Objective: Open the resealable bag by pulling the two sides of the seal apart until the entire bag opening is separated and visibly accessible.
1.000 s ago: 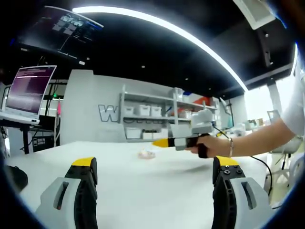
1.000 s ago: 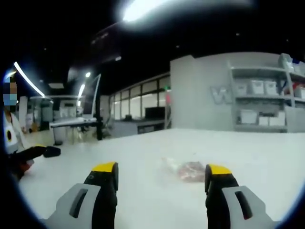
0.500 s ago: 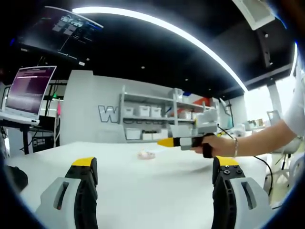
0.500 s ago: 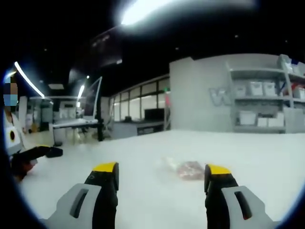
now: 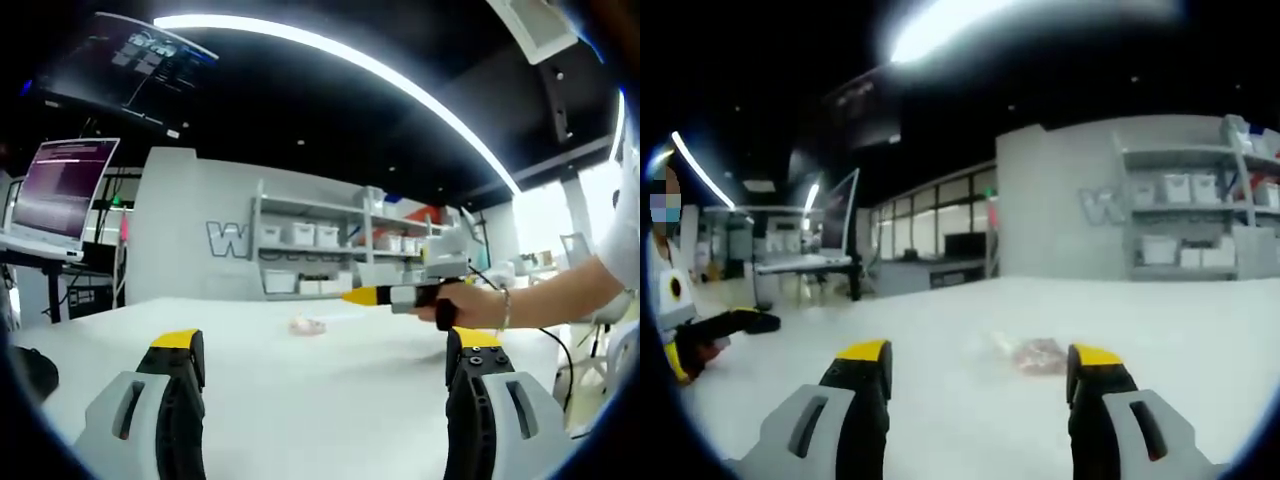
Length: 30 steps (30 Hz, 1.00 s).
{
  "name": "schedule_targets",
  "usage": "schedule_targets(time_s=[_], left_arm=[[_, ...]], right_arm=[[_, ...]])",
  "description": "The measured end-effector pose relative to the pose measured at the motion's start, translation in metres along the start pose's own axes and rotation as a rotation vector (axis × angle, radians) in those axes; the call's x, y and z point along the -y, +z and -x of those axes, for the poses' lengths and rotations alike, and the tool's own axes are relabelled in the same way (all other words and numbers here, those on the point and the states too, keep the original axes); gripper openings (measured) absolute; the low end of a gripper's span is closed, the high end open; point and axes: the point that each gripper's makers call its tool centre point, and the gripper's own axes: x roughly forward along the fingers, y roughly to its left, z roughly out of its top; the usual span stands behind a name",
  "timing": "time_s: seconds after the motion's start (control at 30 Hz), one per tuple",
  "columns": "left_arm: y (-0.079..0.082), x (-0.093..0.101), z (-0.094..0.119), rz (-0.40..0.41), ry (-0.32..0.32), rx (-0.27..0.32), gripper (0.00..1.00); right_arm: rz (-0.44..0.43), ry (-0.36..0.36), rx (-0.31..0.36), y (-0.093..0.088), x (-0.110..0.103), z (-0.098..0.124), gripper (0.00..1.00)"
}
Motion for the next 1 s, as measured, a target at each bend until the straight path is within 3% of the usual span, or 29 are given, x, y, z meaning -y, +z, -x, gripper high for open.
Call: schedule_targets(time_s=[1.0], left_arm=[[0.000,-0.002,-0.001,0.013,-0.007,0.000,0.99]], right_arm=[[-0.033,-0.016,0.039,0.007,0.003,0.035,0.70]])
